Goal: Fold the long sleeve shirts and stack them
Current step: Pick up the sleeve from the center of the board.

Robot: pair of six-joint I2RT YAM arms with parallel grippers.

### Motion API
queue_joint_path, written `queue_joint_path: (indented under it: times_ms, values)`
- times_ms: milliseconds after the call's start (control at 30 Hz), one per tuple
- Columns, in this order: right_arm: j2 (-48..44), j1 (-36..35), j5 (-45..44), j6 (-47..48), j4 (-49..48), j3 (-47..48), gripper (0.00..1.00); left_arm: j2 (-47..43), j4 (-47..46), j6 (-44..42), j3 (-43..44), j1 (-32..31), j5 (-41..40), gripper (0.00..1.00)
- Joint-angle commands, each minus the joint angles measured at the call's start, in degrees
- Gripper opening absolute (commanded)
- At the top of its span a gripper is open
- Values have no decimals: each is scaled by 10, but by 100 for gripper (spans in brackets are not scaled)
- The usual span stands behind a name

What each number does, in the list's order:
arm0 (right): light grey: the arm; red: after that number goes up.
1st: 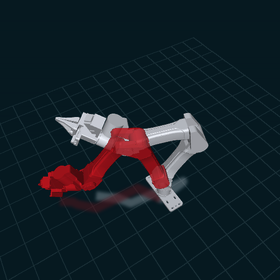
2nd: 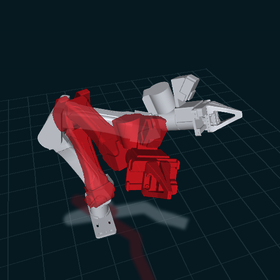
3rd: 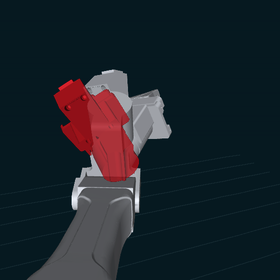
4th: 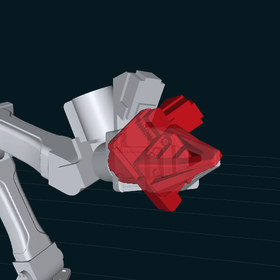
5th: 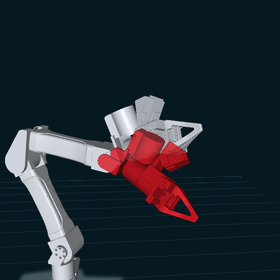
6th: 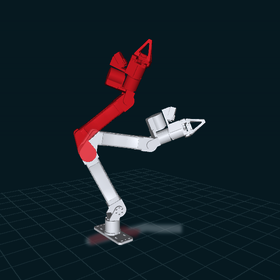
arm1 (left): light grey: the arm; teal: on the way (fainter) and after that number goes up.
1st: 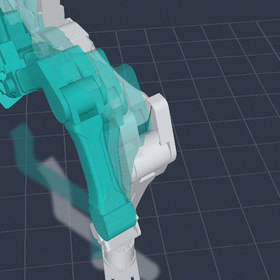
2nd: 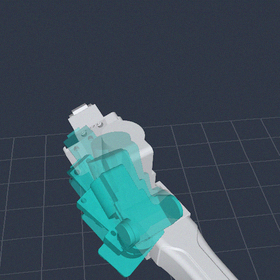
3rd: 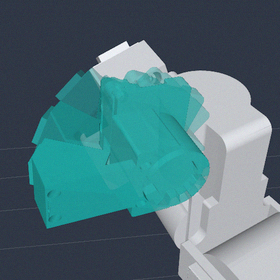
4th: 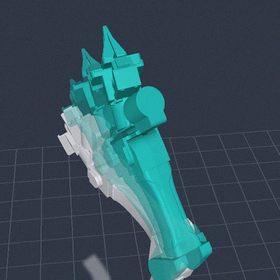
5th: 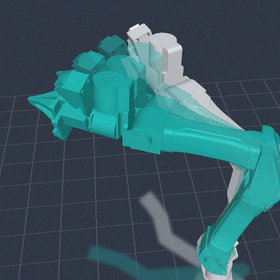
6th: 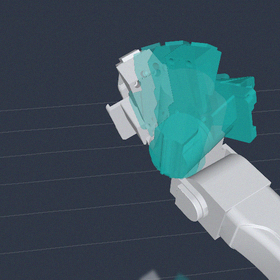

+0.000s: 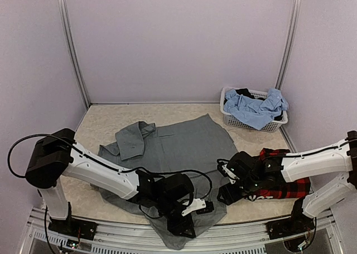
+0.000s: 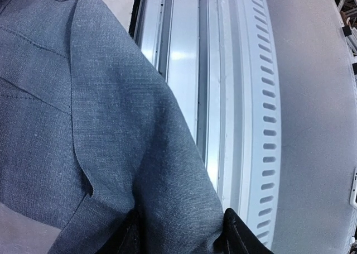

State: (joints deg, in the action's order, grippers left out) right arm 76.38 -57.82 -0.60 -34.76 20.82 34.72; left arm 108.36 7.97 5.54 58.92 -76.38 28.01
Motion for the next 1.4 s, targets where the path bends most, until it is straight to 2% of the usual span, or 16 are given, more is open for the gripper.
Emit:
queue_joint_path:
  times_ms: [0, 133, 267, 500, 600, 833, 1000, 1200, 1367]
  values:
    - [23, 4, 5, -14, -26, -17, 64, -5, 14, 4, -15, -5, -13, 46]
    - [39, 4, 25, -15, -45, -23, 64, -6, 15, 4, -16, -6, -22, 46]
    - [52, -2, 29, -15, -51, -24, 58, -7, 17, 6, -17, -3, -29, 46]
    - [79, -59, -65, -39, 18, -3, 49, -17, 20, 17, -24, 3, -43, 46]
    - [100, -73, -80, -47, 24, 1, 38, -24, 19, 20, -29, 7, -51, 46]
    - [83, -83, -102, -56, 19, -1, 1, -39, 7, 31, -43, 17, -73, 48]
    - [11, -82, -123, -23, 19, 10, 0, -73, -2, 26, -55, 24, -107, 58]
    - [-110, -79, -140, 84, -15, 29, 0, -159, -40, 34, -83, 57, -102, 68]
    - [-178, -60, -111, 185, -46, 56, 0, -248, -68, 45, -112, 103, -80, 76]
